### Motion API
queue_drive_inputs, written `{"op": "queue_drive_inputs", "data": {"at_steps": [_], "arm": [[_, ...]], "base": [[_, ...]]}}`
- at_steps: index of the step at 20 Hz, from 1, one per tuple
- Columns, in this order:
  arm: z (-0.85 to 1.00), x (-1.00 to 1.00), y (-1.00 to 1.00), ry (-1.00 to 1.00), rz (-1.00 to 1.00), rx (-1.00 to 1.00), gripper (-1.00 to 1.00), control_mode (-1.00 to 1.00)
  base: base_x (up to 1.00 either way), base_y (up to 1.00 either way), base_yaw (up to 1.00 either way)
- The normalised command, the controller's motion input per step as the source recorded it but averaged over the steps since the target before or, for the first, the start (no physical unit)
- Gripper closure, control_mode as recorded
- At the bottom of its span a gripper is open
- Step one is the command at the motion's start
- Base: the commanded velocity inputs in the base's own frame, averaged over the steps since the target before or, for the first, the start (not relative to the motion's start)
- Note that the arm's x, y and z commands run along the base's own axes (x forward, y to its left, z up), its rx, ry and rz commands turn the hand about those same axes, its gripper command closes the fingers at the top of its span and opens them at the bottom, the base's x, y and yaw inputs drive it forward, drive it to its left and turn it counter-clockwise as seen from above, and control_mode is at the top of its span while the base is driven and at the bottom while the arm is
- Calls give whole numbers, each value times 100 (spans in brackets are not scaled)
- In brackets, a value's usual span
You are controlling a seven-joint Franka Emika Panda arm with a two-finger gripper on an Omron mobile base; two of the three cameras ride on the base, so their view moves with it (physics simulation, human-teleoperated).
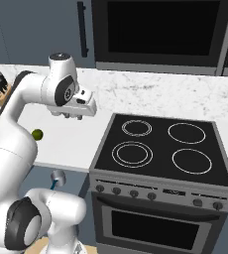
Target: Pick the measuring cup from the drawer and place it on the counter.
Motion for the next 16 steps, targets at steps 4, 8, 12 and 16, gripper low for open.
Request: {"op": "queue_drive_inputs", "data": {"at_steps": [4, 8, 12, 16], "arm": [[-17, 0, 11, 0, 0, 0, -100, -100], [-33, -3, 13, -3, 0, 0, -100, -100], [-30, -24, 0, 0, 0, 0, -100, -100], [-37, -34, 0, 0, 0, 0, -100, -100]], "base": [[0, 0, 0], [0, 0, 0], [0, 0, 0], [0, 0, 0]]}}
